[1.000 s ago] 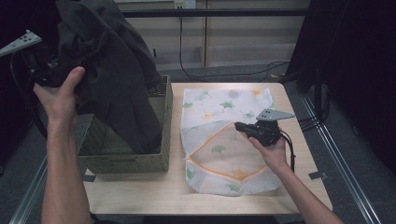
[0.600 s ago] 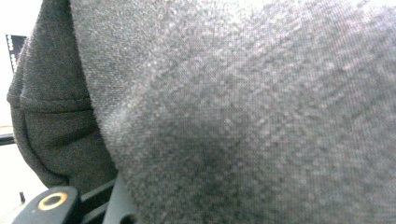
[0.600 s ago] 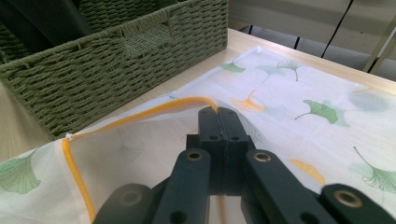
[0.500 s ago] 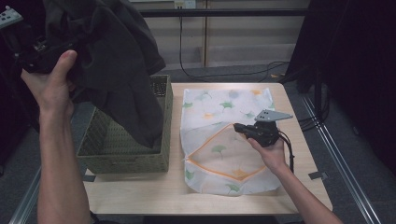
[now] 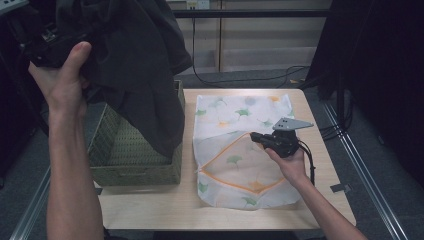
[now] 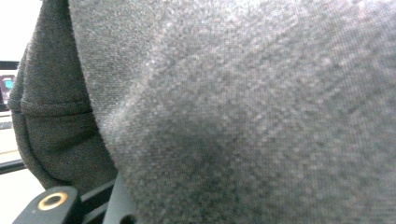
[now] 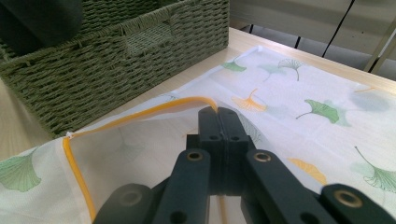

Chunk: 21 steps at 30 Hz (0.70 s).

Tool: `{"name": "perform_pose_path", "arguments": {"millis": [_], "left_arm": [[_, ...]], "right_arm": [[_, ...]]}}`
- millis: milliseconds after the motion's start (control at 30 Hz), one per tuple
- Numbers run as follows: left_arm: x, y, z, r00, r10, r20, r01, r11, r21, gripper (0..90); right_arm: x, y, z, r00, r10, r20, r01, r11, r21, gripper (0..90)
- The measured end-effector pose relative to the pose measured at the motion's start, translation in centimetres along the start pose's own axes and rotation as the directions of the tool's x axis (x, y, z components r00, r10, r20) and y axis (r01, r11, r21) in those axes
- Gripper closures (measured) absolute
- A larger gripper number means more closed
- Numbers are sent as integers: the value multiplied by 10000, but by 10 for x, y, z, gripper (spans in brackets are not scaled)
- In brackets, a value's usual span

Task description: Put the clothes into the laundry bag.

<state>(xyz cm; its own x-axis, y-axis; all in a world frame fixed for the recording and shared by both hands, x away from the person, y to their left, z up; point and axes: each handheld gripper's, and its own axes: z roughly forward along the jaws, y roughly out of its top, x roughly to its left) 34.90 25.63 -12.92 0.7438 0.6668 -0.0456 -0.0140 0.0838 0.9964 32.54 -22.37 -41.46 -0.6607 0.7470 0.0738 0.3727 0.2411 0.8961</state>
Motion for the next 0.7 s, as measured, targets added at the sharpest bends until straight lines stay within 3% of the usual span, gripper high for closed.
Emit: {"name": "perform_pose_path", "arguments": {"millis": [300,500,700], "left_arm": [[-19,9,7,9986,197,483,-191,9997,-118,573],[-31,13,17,9952,205,952,-180,9995,-272,573],[-49,7,34,9885,357,1467,-357,9994,-26,573]], "right_arm": [[-1,0,0,10000,36,5,-36,10000,-22,900],[-1,0,0,10000,53,-41,-53,10000,-28,900],[-2,1,0,9998,152,-99,-152,9999,-74,900]]}}
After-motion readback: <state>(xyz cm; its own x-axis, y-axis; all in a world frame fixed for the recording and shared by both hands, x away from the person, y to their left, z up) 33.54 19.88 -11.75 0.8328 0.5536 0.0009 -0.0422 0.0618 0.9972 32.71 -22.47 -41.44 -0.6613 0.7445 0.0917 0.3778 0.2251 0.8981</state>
